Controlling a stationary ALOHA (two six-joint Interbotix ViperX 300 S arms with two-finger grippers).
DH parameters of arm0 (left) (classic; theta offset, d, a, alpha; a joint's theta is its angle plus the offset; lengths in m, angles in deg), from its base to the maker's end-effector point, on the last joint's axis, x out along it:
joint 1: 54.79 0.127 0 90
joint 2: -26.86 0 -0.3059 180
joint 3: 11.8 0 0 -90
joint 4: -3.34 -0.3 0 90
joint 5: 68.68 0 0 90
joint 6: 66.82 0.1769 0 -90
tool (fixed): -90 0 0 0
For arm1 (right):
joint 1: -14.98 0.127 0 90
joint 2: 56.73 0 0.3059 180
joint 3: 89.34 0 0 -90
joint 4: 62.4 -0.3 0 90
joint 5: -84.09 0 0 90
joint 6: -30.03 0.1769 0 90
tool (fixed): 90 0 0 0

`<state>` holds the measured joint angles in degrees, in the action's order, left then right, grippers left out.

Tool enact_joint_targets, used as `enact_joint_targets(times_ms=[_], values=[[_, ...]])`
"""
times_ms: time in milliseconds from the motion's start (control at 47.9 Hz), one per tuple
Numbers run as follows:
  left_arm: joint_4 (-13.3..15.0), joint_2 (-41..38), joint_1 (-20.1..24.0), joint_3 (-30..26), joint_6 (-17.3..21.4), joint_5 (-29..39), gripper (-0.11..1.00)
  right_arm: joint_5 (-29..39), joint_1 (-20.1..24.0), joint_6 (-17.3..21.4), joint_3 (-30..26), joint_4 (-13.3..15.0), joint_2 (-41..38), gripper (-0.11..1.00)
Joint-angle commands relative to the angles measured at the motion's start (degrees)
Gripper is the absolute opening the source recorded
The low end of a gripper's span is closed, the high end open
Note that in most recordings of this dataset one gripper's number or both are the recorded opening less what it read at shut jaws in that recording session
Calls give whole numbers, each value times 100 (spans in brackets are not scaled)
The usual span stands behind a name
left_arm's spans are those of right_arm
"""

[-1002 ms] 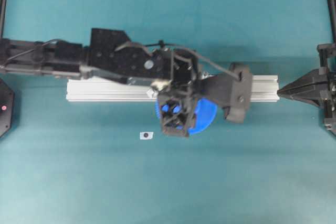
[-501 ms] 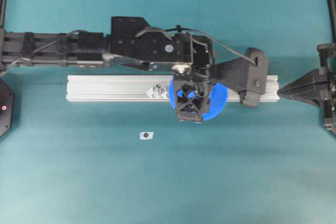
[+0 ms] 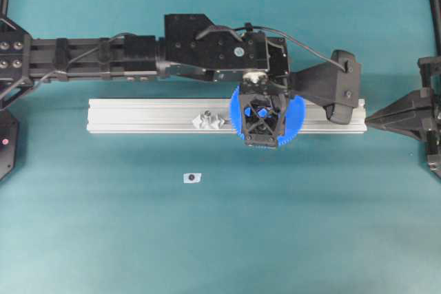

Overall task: Find the location of the shaft and insert the large gear.
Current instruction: 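Align the gear's bore with the right shaft and push it on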

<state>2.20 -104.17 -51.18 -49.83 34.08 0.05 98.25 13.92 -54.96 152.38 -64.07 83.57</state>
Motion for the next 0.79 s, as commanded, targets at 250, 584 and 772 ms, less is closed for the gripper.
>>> enact_joint_targets(times_ms=[250,584,772], values=[[-18,88,105,-185,18,-53,70,26,-9,44,-62,0,-26,0],[-35,53,158,-185,281,-70,70,26,-9,44,-44,9,-26,0],[-35,18,185,-185,281,-229,70,26,-9,44,-44,9,-26,0]])
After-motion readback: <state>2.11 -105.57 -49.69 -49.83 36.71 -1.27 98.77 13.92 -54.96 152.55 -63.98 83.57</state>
